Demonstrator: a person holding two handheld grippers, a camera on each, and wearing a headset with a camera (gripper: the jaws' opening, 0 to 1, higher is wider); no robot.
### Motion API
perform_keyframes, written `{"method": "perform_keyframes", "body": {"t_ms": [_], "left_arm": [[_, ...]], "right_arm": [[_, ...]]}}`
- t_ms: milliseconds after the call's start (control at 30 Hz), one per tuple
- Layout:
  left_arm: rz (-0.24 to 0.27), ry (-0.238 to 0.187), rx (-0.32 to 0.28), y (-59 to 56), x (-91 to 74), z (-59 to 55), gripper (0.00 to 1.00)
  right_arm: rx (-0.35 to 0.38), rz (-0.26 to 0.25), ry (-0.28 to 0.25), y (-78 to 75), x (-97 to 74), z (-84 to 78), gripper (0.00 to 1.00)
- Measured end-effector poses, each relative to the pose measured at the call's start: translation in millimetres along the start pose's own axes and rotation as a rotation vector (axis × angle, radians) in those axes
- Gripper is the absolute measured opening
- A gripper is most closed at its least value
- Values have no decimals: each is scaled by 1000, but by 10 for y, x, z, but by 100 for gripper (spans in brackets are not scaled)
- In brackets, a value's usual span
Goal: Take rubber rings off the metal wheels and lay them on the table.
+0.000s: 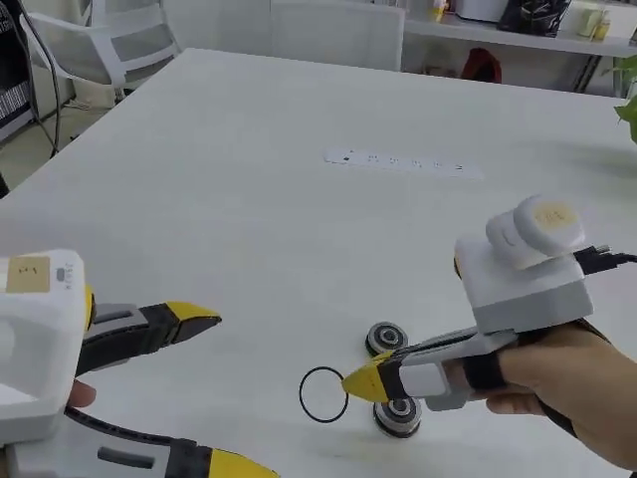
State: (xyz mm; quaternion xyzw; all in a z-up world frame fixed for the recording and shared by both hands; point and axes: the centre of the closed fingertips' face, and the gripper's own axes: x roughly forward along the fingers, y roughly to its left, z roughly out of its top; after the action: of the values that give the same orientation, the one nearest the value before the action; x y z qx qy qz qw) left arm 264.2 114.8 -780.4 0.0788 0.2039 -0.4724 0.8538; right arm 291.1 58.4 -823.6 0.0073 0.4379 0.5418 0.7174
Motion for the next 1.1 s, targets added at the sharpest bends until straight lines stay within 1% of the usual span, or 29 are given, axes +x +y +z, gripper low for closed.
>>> {"method": "perform_keyframes", "body": {"t_ms": [200, 367, 467, 533, 667, 800, 900, 1100], "left_arm": [[-8, 8, -10, -12, 11, -25, 85], [-7, 19, -8, -11, 13, -45, 84], [-7, 26, -10, -9, 15, -59, 84], [-6, 32, -8, -6, 15, -68, 84], [-10, 41, -11, -12, 21, -84, 84], [-10, 52, -6, -11, 23, -102, 84], [-9, 68, 0, -11, 25, -129, 84], [-2, 69, 3, 0, 16, -130, 84]], "right_arm": [[23, -18, 27, -107, 36, -152, 0], [35, -30, 27, -171, 54, -181, 0], [27, -42, 48, -199, 72, -222, 0], [16, -49, 48, -216, 76, -223, 0], [23, -52, 34, -227, 81, -197, 0], [7, -65, 38, -255, 81, -204, 0], [3, -64, 34, -255, 86, -201, 0], [-23, -82, 46, -289, 92, -217, 0]]}}
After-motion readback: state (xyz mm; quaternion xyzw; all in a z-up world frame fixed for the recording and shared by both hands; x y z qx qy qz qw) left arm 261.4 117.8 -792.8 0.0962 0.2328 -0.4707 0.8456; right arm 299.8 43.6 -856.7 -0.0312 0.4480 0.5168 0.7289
